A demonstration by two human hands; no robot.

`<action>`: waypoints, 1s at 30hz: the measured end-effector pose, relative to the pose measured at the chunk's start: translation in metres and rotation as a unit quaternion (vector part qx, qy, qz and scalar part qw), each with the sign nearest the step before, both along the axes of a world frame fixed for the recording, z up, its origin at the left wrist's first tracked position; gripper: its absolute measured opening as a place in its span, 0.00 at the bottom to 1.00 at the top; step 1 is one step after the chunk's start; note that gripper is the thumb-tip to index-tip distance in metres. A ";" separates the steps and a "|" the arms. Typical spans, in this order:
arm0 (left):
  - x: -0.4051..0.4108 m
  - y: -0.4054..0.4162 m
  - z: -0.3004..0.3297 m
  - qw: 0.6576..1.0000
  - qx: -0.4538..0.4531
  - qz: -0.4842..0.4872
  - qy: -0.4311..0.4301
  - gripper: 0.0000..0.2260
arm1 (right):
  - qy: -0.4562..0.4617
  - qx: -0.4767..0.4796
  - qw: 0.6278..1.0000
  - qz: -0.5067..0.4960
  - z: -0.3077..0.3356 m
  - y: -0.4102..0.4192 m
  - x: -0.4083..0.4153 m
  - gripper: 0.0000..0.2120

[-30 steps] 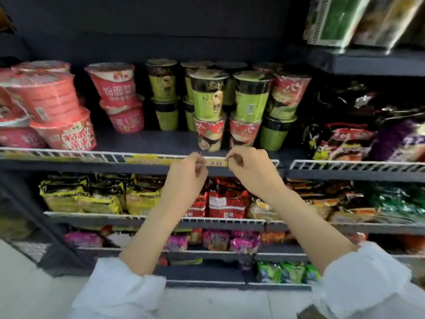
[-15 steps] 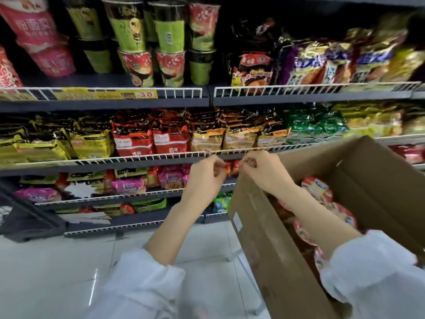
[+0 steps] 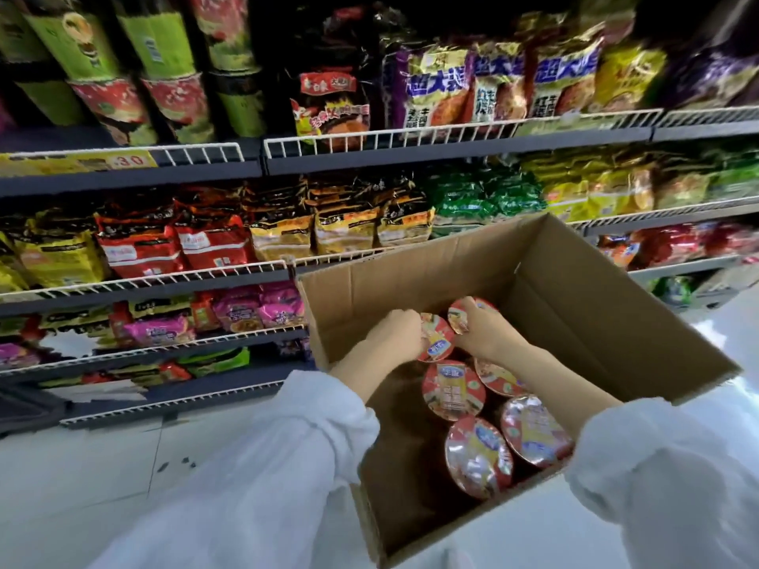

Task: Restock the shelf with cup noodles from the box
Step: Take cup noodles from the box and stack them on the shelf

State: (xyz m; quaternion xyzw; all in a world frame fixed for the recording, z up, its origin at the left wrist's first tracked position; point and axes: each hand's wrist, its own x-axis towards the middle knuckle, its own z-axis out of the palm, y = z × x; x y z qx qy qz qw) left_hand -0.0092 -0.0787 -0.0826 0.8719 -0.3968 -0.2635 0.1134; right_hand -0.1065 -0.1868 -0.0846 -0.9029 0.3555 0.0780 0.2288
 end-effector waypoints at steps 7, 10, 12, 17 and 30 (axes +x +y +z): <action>-0.028 -0.058 -0.097 0.979 0.169 0.073 0.084 0.22 | 0.196 0.045 0.979 0.028 -0.064 -0.091 -0.025 0.41; -0.044 -0.070 -0.129 0.967 0.218 0.079 0.103 0.31 | 0.230 0.062 0.970 0.043 -0.085 -0.106 -0.034 0.50; -0.056 -0.076 -0.134 0.962 0.234 0.099 0.097 0.39 | 0.248 0.071 0.965 0.047 -0.097 -0.109 -0.037 0.54; -0.087 -0.094 -0.135 0.948 0.269 0.161 0.057 0.61 | 0.282 0.040 0.957 0.060 -0.115 -0.100 -0.032 0.64; -0.070 -0.070 -0.086 0.960 0.235 0.154 -0.010 0.56 | 0.237 0.007 0.971 0.028 -0.070 -0.112 -0.019 0.59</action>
